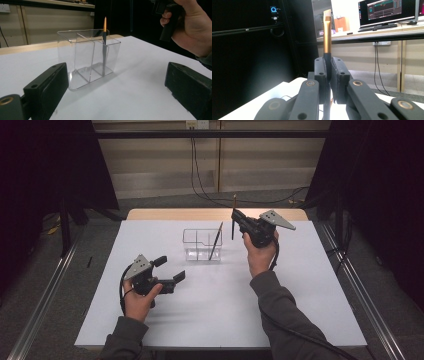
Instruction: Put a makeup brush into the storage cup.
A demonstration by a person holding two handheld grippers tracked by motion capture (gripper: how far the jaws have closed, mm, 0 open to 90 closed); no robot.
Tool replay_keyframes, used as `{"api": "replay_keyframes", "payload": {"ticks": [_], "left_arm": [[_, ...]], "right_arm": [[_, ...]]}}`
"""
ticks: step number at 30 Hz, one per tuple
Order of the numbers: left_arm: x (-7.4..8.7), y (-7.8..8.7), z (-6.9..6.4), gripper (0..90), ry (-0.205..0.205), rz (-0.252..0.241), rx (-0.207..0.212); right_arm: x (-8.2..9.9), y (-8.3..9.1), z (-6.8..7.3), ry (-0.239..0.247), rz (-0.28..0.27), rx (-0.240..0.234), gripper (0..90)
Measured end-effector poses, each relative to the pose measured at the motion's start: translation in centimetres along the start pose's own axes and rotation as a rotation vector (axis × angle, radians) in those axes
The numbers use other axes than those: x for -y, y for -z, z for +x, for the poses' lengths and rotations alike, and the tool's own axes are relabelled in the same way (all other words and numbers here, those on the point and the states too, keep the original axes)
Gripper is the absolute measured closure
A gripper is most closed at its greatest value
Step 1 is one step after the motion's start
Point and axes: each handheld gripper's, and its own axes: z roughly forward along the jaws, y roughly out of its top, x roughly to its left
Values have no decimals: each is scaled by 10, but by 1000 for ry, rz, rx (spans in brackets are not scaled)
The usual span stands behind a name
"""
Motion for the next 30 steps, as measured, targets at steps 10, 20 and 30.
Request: {"api": "replay_keyframes", "payload": {"ticks": [10, 20, 30], "left_arm": [[0, 1, 1, 49, -15, 9, -4], [0, 1, 1, 49, -8, -2, 6], [-1, 1, 0, 49, -3, -4, 7]], "right_arm": [[8, -7, 2, -17, 1, -17, 844], [11, -14, 7, -17, 5, -31, 843], [11, -19, 9, -8, 12, -41, 843]]}}
